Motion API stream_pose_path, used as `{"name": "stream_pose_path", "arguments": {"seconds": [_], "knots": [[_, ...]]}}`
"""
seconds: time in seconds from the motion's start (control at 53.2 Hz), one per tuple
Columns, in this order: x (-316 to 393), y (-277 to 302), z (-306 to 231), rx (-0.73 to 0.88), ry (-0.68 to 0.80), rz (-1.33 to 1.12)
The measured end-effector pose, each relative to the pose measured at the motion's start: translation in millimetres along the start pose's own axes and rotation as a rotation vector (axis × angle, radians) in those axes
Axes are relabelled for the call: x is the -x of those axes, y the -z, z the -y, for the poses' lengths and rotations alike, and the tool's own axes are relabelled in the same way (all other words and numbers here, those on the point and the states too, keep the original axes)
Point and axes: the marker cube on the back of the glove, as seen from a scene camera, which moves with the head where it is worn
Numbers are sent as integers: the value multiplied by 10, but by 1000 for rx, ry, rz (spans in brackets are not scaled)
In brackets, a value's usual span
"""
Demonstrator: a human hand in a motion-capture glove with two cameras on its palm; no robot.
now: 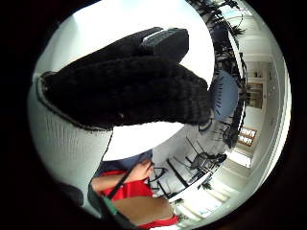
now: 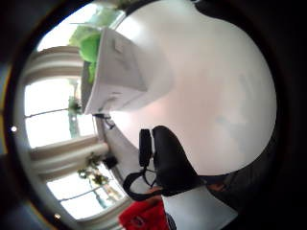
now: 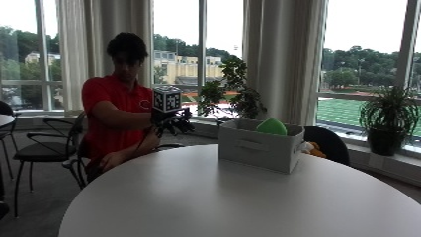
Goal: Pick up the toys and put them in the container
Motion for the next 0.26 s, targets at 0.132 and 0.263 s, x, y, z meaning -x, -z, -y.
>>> {"name": "stream_pose_path", "arguments": {"seconds": [0.132, 0.263], "knots": [[-64, -1, 12, 62, 107, 10], [-22, -27, -43, 66, 114, 21]]}}
